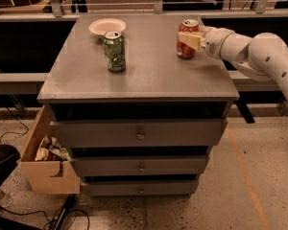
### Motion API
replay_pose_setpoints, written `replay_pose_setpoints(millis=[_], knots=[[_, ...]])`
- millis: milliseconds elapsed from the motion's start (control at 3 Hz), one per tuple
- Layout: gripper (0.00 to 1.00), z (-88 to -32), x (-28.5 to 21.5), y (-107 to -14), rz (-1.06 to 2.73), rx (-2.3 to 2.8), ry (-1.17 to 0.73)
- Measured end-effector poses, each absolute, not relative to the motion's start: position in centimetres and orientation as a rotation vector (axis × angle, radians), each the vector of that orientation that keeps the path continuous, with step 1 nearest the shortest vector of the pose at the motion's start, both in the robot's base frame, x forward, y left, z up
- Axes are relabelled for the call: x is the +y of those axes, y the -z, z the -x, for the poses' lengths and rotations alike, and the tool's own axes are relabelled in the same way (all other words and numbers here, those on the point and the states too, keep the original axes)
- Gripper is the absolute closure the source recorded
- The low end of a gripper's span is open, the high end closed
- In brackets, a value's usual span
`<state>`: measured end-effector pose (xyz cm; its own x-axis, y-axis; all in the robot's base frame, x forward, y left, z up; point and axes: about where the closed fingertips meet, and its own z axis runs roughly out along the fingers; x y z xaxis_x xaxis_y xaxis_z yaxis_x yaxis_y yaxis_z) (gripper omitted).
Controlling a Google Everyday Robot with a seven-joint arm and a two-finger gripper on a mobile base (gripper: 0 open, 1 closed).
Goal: Move coke can near paper bowl
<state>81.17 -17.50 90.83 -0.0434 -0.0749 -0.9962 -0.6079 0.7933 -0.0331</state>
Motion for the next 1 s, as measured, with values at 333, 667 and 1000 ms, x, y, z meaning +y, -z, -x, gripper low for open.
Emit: replay_pose_setpoints(millis=[333,667,1000], knots=[[1.00,-81.3,-16.9,-90.7,0.566,1.574,-0.476],[1.00,-81.3,-16.9,-90.8,0.566,1.574,-0.476],[1.00,-81.9,-16.3,-91.9,0.580,1.538,-0.493]])
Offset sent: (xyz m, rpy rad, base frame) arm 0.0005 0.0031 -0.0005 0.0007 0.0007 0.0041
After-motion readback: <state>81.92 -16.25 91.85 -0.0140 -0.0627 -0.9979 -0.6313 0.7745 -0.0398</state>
